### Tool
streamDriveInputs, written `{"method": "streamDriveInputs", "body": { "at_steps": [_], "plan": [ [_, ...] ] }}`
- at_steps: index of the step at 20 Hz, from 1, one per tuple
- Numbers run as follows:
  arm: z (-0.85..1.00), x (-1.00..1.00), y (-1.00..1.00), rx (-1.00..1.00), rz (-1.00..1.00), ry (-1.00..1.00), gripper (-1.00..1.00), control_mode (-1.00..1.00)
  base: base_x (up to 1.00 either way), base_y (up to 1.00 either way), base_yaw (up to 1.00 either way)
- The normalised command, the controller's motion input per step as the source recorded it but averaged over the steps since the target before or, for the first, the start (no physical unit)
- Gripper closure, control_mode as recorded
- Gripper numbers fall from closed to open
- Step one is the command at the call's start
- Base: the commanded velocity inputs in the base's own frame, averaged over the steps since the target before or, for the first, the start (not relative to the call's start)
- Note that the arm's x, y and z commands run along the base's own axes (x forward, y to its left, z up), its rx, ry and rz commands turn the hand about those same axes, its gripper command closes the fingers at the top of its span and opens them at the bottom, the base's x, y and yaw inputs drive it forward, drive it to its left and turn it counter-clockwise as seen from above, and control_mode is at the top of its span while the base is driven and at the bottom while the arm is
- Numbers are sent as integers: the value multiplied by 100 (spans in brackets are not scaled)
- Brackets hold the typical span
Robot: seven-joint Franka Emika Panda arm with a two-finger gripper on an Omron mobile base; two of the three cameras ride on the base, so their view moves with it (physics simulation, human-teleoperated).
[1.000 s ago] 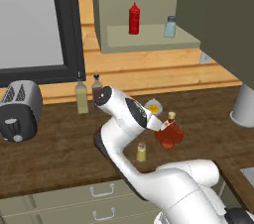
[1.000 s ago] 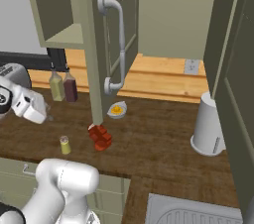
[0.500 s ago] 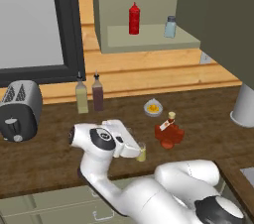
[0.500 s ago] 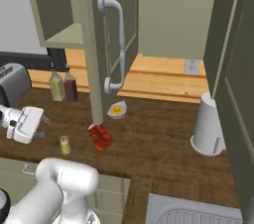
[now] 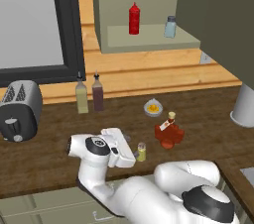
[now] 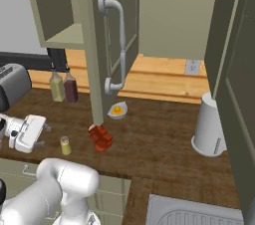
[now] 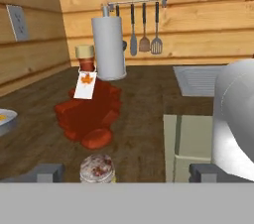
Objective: Put the shaker and condiment bottle from the counter next to their counterparts in the cabinet.
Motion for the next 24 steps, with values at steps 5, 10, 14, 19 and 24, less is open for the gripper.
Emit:
{"method": "streamDriveInputs", "body": {
  "at_steps": [5,10,14,19,24],
  "plan": [
    [-30,0,-28,40,7,1,-100,-100,0,0,0],
    [-2,1,-8,3,0,0,-100,-100,0,0,0],
    [-5,30,-26,-2,5,0,-100,-100,0,0,0],
    [-1,39,-12,0,12,0,-100,-100,0,0,0],
    [-24,5,0,0,5,0,-100,-100,0,0,0]
  ]
}}
